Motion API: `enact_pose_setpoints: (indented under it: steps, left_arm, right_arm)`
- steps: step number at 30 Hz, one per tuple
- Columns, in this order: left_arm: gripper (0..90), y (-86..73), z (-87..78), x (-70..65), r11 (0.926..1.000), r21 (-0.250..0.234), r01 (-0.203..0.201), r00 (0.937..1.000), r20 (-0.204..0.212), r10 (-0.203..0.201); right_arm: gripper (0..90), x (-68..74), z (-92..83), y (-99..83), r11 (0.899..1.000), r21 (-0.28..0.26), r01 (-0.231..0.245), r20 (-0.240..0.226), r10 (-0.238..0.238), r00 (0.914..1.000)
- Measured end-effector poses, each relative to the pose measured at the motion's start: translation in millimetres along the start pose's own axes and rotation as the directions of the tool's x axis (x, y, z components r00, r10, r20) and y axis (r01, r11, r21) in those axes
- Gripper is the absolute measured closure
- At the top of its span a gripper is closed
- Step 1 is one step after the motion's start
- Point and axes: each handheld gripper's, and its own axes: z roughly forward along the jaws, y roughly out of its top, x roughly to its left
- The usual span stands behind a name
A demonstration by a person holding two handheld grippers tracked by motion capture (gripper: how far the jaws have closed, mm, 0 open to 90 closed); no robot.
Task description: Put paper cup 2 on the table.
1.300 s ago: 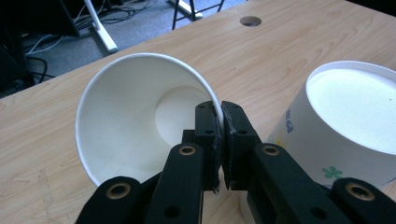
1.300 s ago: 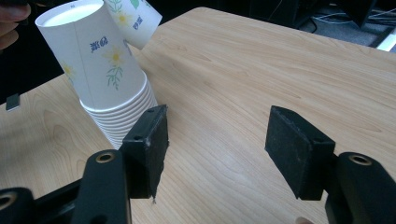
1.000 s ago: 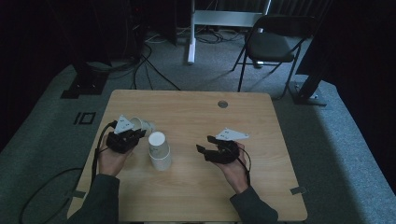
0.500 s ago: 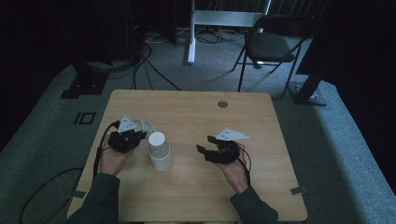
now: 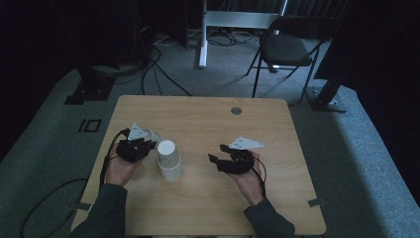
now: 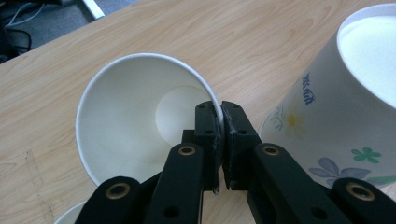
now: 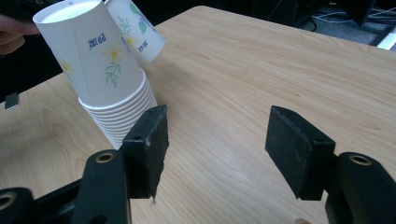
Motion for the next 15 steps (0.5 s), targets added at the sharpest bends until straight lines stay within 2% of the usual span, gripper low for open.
enact_pose_setpoints:
  steps: [15]
  left_arm:
    - [86.3,0.3,4.5,-0.1,0.9992,0.036,-0.016,0.9999,0.003,0.016]
  right_arm:
    - [38.8,-0.6,-0.7,0.0,1.0,-0.001,-0.001,0.002,0.001,1.0]
